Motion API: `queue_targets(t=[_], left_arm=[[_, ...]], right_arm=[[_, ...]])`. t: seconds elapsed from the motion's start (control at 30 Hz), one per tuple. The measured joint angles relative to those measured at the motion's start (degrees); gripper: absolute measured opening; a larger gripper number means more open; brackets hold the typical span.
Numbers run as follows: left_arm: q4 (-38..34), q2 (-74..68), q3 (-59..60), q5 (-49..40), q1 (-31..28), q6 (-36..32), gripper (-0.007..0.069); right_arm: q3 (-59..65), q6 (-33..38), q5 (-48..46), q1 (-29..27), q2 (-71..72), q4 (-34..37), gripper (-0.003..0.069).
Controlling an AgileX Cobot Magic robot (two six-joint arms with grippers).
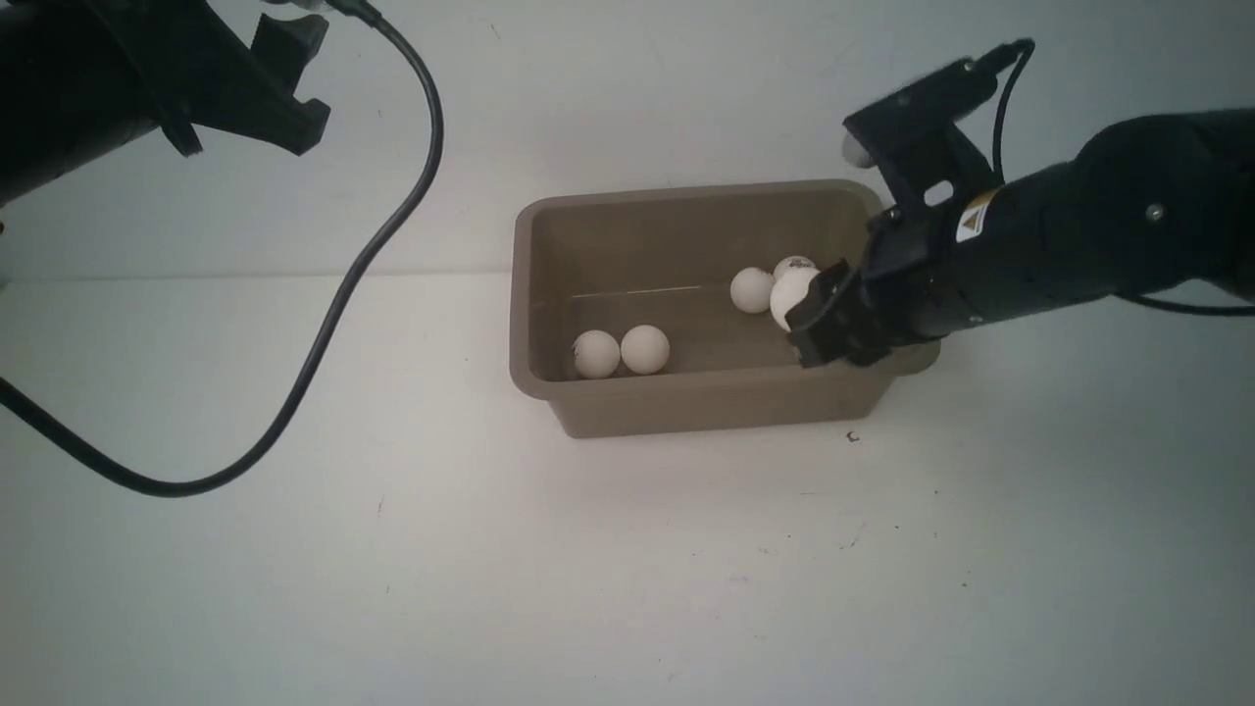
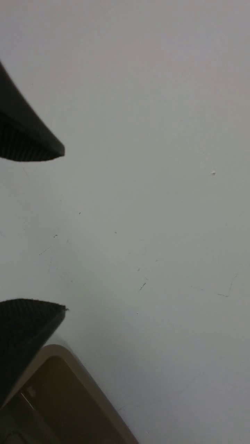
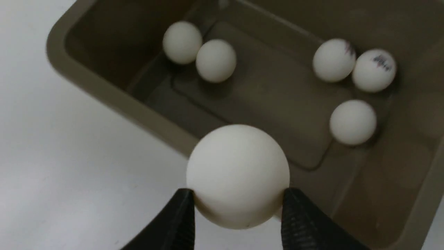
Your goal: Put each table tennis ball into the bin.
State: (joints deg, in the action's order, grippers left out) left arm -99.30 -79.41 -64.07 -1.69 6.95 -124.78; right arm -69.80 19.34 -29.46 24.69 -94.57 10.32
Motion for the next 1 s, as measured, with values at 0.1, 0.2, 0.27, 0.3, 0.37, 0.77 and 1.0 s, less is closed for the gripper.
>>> queue_targets(t=[0.1, 0.2, 0.27, 0.3, 0.37, 0.77, 1.0], left_arm=[[0.00, 0.00, 0.00, 0.00, 0.00, 0.00, 0.0479], [0.00, 0.00, 0.00, 0.00, 0.00, 0.00, 0.0479], [0.00, 0.00, 0.00, -0.07, 0.00, 0.00, 0.0479], [0.00, 0.00, 0.00, -0.07, 0.00, 0.00, 0.0479], [0.00, 0.00, 0.00, -0.07, 0.00, 0.00, 0.0479], [0.05, 0.00, 0.00, -2.28, 0.00, 0.00, 0.0479], [0.05, 0.00, 0.00, -3.15, 0.00, 0.00, 0.0479]], right_arm=[[0.00, 0.00, 5.19, -0.26, -3.81, -1.20, 0.0298], [0.00, 0.07, 10.89, -1.03, -9.10, -1.62, 0.0296], [0.04, 0.06, 14.36, -1.42, -11.86, -2.14, 0.0295], [0.10, 0.13, 15.44, -1.52, -12.54, -2.42, 0.0295], [0.34, 0.32, 19.04, -1.59, -13.70, -3.48, 0.0248], [0.40, 2.93, 25.30, -1.59, -8.17, -5.95, 0.0314], [0.44, 5.47, 25.80, -1.59, 4.25, -8.24, 0.0433]])
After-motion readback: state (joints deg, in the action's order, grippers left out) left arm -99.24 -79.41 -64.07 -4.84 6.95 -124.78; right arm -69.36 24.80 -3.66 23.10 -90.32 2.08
